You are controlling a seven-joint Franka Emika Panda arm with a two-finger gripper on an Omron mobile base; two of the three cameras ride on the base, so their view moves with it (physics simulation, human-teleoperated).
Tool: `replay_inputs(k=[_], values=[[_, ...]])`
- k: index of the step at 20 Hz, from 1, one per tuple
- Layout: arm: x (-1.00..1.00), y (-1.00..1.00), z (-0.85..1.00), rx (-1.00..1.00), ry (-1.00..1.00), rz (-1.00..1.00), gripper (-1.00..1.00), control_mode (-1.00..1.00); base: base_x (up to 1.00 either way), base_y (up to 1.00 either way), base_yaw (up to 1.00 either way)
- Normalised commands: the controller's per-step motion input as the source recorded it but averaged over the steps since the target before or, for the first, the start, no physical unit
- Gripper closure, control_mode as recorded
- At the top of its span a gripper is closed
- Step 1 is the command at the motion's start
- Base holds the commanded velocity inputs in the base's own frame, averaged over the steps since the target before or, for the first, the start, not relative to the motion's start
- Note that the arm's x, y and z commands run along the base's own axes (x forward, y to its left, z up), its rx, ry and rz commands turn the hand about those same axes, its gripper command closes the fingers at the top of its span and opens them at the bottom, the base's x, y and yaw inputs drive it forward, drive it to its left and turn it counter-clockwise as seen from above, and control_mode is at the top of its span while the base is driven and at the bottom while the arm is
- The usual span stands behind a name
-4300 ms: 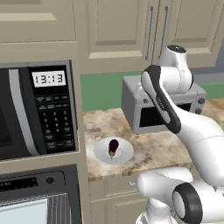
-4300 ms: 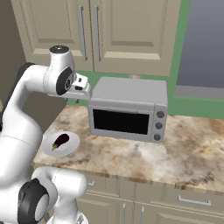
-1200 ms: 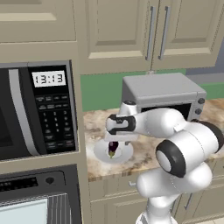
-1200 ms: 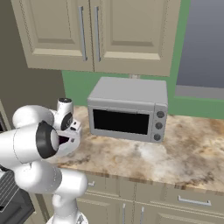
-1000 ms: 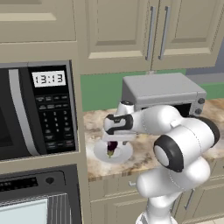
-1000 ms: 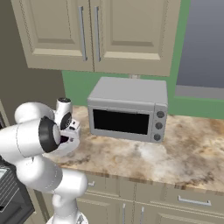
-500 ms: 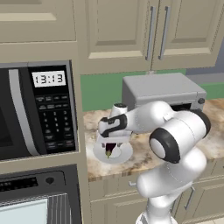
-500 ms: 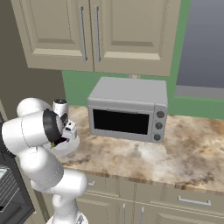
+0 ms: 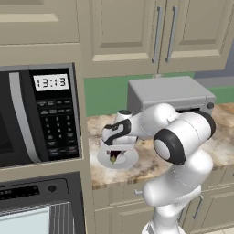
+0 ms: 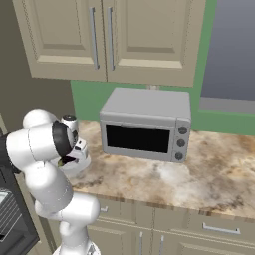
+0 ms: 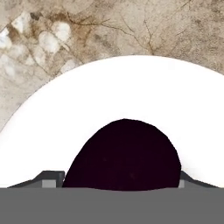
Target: Place the eggplant on the rack of the oven.
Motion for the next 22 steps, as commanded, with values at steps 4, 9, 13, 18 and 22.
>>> replay_inputs(k=[4,9,13,18,22], values=[[-0.07,0.0,0.01,0.0,0.0,-0.01,1.0,-1.0,0.0,0.0,0.0],[-0.44,-0.1,0.38,0.05,-0.03,0.0,1.0,-1.0,0.0,0.0,0.0],[-0.43,-0.4,0.82,0.25,-0.01,0.0,1.0,-1.0,0.0,0.0,0.0],[-0.52,-0.11,0.82,0.11,0.0,0.0,1.0,-1.0,0.0,0.0,0.0],[-0.73,0.0,0.79,0.0,0.0,0.0,1.0,-1.0,0.0,0.0,0.0]])
